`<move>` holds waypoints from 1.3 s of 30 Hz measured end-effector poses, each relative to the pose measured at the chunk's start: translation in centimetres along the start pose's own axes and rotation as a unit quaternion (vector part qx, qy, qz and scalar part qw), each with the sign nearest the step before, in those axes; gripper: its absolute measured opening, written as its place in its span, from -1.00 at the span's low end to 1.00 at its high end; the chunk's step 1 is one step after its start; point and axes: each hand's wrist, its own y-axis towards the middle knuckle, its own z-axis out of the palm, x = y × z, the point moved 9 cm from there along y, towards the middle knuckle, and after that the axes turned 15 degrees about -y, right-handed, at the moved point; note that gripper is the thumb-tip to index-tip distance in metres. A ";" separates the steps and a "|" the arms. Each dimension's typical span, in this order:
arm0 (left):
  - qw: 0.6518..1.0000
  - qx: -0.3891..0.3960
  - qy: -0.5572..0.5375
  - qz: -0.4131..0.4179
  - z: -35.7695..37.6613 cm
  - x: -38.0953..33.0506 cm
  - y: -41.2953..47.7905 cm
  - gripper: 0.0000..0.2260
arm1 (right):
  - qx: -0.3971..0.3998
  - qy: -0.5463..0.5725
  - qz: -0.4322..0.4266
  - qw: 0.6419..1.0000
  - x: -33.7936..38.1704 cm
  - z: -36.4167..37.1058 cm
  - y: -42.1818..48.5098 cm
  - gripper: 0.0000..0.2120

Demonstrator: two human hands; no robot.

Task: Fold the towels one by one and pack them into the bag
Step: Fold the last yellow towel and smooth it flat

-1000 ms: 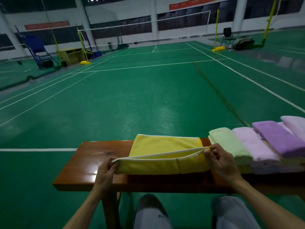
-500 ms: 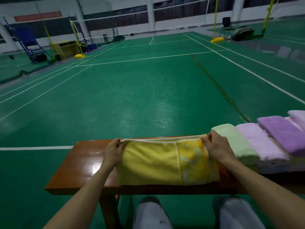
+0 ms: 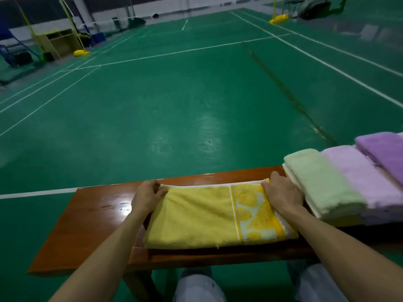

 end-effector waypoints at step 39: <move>0.891 0.440 -0.113 0.011 22.0 -23.4 -6.9 -0.54 | -0.001 0.652 0.053 0.757 -2.8 2.4 -11.3 -0.93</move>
